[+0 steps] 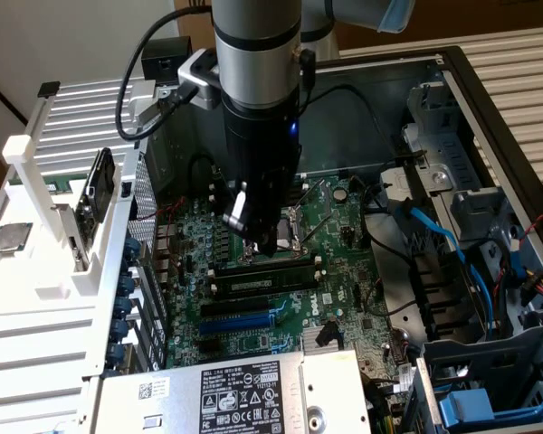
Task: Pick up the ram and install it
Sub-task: 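Press down the ram until it locks into place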
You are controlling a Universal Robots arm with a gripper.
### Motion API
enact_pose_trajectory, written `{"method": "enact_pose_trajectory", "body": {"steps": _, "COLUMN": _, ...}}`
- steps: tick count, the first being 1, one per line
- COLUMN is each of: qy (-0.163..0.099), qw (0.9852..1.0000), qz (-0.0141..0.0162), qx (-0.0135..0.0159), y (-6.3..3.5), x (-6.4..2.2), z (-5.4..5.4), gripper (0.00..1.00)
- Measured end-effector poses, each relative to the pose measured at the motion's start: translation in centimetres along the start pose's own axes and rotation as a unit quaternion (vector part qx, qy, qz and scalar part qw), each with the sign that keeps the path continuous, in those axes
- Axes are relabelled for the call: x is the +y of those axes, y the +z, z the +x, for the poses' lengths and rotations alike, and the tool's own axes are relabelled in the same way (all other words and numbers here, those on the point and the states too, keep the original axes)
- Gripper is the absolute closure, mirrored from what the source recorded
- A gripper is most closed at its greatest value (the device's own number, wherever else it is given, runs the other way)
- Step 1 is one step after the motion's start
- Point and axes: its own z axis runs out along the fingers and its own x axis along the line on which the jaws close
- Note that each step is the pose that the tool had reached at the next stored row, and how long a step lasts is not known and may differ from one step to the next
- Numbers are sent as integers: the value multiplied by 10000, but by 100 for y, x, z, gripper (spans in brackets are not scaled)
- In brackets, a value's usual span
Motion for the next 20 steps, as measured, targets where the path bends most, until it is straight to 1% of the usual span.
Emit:
{"method": "enact_pose_trajectory", "body": {"steps": 1, "qy": 65, "qw": 10000, "qz": 1, "qx": 0, "y": 0, "x": 0, "z": 0, "gripper": 90}}
{"method": "enact_pose_trajectory", "body": {"steps": 2, "qy": 195, "qw": 9998, "qz": 3, "qx": 0, "y": 0, "x": 0, "z": 0, "gripper": 90}}
{"method": "enact_pose_trajectory", "body": {"steps": 5, "qy": 387, "qw": 9993, "qz": 10, "qx": 4, "y": 0, "x": 0, "z": 1, "gripper": 90}}
{"method": "enact_pose_trajectory", "body": {"steps": 10, "qy": 681, "qw": 9977, "qz": 30, "qx": 23, "y": 0, "x": 0, "z": 0, "gripper": 90}}
{"method": "enact_pose_trajectory", "body": {"steps": 15, "qy": 971, "qw": 9953, "qz": 47, "qx": 39, "y": 0, "x": 0, "z": 0, "gripper": 90}}
{"method": "enact_pose_trajectory", "body": {"steps": 20, "qy": 1270, "qw": 9919, "qz": 58, "qx": 49, "y": 0, "x": 0, "z": 0, "gripper": 90}}
